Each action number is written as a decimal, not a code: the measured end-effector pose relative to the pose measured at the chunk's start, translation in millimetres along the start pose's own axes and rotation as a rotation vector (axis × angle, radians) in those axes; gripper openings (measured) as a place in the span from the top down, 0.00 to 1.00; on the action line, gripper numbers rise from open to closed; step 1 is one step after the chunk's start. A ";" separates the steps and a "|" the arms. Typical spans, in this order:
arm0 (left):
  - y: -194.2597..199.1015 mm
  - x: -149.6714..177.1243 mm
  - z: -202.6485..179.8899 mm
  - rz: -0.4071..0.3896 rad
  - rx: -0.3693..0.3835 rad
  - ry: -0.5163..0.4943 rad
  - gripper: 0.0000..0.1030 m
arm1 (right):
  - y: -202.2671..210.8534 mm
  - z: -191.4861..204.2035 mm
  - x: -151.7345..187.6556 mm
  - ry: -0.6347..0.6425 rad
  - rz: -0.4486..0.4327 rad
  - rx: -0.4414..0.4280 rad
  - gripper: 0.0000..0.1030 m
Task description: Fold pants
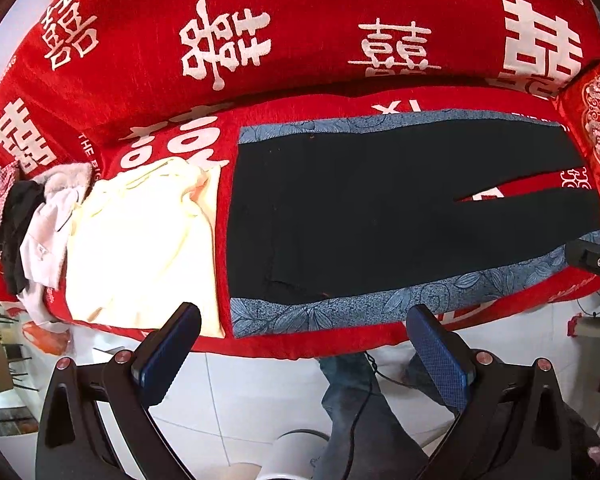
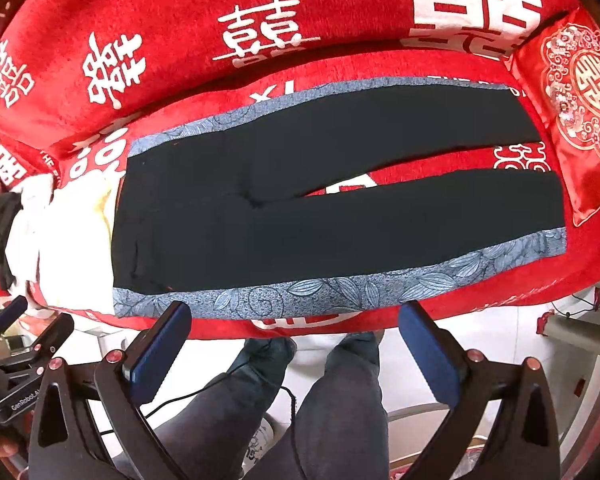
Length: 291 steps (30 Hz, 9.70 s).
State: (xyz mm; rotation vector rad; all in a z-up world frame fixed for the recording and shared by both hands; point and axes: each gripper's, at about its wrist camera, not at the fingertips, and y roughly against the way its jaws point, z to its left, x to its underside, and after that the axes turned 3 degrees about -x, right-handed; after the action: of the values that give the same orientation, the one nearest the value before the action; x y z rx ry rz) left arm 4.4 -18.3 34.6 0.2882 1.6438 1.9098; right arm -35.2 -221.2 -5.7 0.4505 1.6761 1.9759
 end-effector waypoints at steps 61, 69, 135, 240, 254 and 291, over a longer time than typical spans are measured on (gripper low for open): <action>38.5 37.1 -61.6 0.018 -0.105 0.074 0.00 | 17.6 -49.2 6.0 0.116 0.035 -0.020 0.00; 17.8 34.3 -48.2 0.009 -0.057 0.038 0.00 | 8.6 -40.6 4.9 0.077 0.041 0.004 0.00; -246.1 72.2 57.6 0.139 0.455 0.592 0.42 | -226.3 -128.9 106.8 -0.514 0.059 -0.771 0.49; -172.5 -83.5 -350.0 0.112 0.515 -0.227 0.14 | -141.8 -356.8 78.8 -0.594 -0.025 -0.577 0.84; -101.5 -156.9 -354.8 -0.073 0.564 -0.148 0.14 | -13.1 -379.7 -45.8 -0.433 -0.279 -0.663 0.89; -200.5 -231.5 -344.6 -0.002 0.190 0.033 0.10 | -64.1 -465.3 -169.4 -0.520 -0.081 -0.019 0.57</action>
State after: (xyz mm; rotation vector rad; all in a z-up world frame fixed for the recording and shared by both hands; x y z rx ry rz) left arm 67.5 -421.4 -180.1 0.3328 1.8503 1.7679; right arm -143.6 -689.1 -142.5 0.7967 1.3207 1.6309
